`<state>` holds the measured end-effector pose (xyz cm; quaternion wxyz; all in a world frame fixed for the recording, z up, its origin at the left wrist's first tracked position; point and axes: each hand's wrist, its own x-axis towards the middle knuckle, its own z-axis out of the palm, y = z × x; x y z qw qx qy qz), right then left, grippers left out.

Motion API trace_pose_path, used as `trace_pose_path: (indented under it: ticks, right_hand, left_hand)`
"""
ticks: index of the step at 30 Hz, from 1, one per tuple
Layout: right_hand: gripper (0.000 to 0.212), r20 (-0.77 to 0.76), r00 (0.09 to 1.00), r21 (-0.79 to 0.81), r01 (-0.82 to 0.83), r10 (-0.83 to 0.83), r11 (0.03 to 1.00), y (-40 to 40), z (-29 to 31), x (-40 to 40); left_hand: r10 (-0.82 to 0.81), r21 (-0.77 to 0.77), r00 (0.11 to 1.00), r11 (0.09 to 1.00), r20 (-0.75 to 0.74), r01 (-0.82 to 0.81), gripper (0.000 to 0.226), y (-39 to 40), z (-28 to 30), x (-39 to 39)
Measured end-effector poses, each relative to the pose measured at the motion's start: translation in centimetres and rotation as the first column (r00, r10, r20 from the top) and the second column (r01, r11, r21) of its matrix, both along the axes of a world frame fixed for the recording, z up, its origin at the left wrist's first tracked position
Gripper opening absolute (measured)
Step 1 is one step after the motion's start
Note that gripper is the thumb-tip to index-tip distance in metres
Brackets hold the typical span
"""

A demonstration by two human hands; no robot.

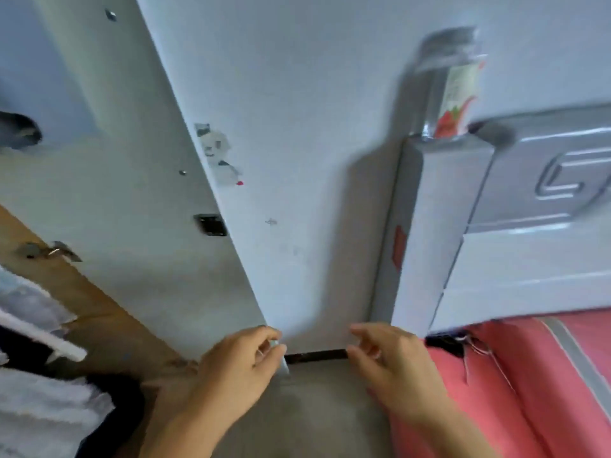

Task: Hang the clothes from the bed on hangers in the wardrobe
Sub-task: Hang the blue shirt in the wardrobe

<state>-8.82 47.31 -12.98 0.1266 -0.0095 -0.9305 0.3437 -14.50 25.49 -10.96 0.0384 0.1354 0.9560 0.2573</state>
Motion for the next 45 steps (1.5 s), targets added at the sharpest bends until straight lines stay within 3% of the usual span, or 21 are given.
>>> trace_pose_path:
  ticks: [6, 9, 15, 22, 27, 32, 35, 45]
  right_hand:
    - [0.039, 0.131, 0.911, -0.041, 0.4, -0.392, 0.916, 7.8, -2.0, 9.1]
    - [0.038, 0.157, 0.785, -0.03, 0.61, -0.599, 0.792, 10.2, -2.4, 13.0]
    - [0.039, 0.183, 0.414, 0.037, 0.903, -0.892, 0.427, 11.1, -3.3, 21.1]
    - [0.026, 0.258, 0.017, 0.096, 0.994, -0.966, 0.044, 7.6, -4.3, 29.0]
    - [0.033, 0.286, -0.161, 0.058, 0.987, -0.945, -0.151, 6.6, -5.3, 33.5]
    - [0.025, 0.291, -0.241, 0.008, 0.968, -0.926, -0.249, 8.7, -6.9, 38.3]
    - [0.027, 0.293, -0.238, -0.003, 0.968, -0.926, -0.25, 12.0, -7.9, 41.8]
    - [0.029, 0.395, -0.167, -0.058, 0.977, -0.904, -0.205, 28.2, -16.9, 56.3]
  left_hand:
    - [-0.358, -0.015, 0.926, 0.932, 0.122, 0.362, 0.016, 11.0, -1.7, 0.2]
    - [-0.549, 0.012, 0.824, 0.833, 0.143, 0.553, 0.01, 16.6, -2.0, -0.2]
    - [-0.862, 0.002, 0.476, 0.484, 0.172, 0.875, 0.012, 27.7, -3.2, 0.5]
    - [-0.971, 0.008, 0.112, 0.116, 0.211, 0.993, 0.012, 35.5, -5.0, 6.7]
    - [-0.972, 0.012, -0.084, -0.084, 0.221, 0.996, 0.017, 39.7, -6.6, 12.8]
    - [-0.948, -0.007, -0.214, -0.221, 0.234, 0.975, 0.014, 43.9, -7.9, 19.6]
    - [-0.932, -0.027, -0.252, -0.268, 0.262, 0.963, 0.016, 46.7, -9.0, 23.7]
    - [-0.906, -0.074, -0.187, -0.232, 0.38, 0.97, 0.022, 58.6, -16.4, 38.8]
